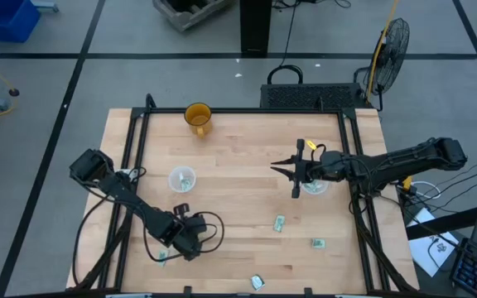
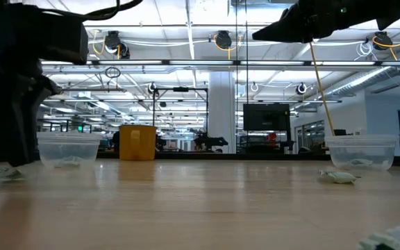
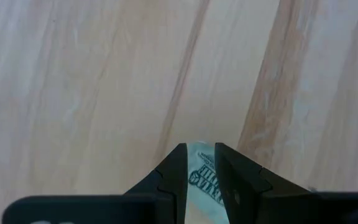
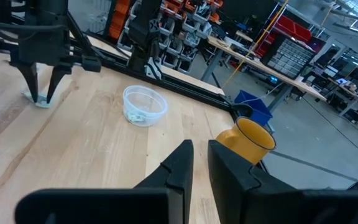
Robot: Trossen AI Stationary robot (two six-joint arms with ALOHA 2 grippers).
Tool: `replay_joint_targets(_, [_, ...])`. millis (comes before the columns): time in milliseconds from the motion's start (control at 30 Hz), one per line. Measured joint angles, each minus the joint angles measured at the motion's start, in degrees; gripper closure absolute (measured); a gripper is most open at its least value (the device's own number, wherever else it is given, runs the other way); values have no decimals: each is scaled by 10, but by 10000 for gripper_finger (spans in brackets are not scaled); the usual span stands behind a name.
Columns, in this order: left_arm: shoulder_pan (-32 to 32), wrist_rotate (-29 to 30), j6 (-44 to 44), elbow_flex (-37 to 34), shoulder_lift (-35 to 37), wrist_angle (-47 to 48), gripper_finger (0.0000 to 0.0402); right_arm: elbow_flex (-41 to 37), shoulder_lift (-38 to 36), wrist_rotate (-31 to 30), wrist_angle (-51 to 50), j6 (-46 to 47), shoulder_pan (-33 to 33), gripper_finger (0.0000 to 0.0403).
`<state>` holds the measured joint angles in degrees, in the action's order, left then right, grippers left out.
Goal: Pick and place items into bin
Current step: Put the stevia packet into the left transparent bin
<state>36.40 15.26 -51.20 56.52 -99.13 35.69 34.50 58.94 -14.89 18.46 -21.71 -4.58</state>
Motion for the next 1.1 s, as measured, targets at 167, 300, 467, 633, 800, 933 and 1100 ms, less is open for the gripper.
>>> replay_joint_targets(167, [1,-10,-13,-36,0,-77,314,0,0,0,0,0,0,360])
replay_joint_targets(300, [1,-17,-17,-57,2,-104,314,0,0,0,0,0,0,360])
replay_joint_targets(467, [1,-16,2,-61,3,-94,325,0,0,0,0,0,0,360])
replay_joint_targets(633, [-2,-15,13,-61,2,-92,389,0,0,0,0,0,0,360])
replay_joint_targets(800, [-4,28,32,-51,2,-83,392,0,0,0,0,0,0,360])
replay_joint_targets(933, [-8,80,72,-18,22,-26,395,0,0,0,1,0,0,360])
replay_joint_targets(1100, [-31,176,58,10,82,116,398,0,0,0,2,0,0,360])
